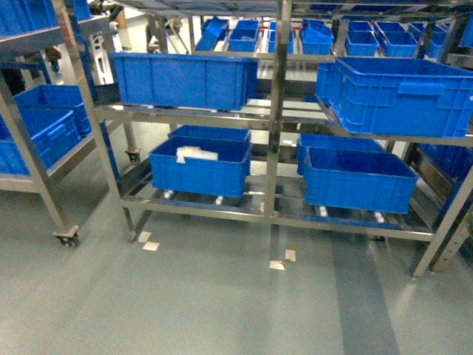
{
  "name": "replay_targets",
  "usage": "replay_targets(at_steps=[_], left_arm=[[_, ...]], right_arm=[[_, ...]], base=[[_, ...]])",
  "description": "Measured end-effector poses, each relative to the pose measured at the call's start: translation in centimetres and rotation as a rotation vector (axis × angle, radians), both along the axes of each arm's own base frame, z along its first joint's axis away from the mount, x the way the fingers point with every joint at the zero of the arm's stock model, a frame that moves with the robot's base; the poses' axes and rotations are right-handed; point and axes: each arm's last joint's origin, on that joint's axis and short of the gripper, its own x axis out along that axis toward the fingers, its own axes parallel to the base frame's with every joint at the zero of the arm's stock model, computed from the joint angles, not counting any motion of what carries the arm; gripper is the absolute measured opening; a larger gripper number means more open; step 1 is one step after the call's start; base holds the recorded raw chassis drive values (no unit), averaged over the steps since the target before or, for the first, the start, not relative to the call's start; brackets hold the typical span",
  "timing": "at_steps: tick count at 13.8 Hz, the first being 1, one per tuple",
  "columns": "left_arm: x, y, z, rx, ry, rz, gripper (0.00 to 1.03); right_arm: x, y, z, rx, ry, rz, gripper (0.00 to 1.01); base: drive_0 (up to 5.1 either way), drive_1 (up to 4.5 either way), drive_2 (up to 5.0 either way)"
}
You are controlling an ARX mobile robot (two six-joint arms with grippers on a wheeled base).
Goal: Pick red block from blue box to shelf
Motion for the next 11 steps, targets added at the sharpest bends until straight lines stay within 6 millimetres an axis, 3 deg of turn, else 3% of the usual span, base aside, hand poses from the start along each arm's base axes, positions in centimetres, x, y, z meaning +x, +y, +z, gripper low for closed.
replay_targets(at_steps=[9, 11], left_arm=[[0.0, 0.0, 0.0, 0.0, 0.0, 0.0, 0.98], [0.0, -0.02, 0.0, 0.0, 0.0, -0.002, 0.98]], right_arm=[[0.0, 0.0, 0.0, 0.0, 0.0, 0.0, 0.29], [0.0, 0.0, -0.01, 0.0, 0.001, 0.0, 0.29]], base=[[-1.5, -1.53, -1.5], [0.0, 2.07, -2.0]])
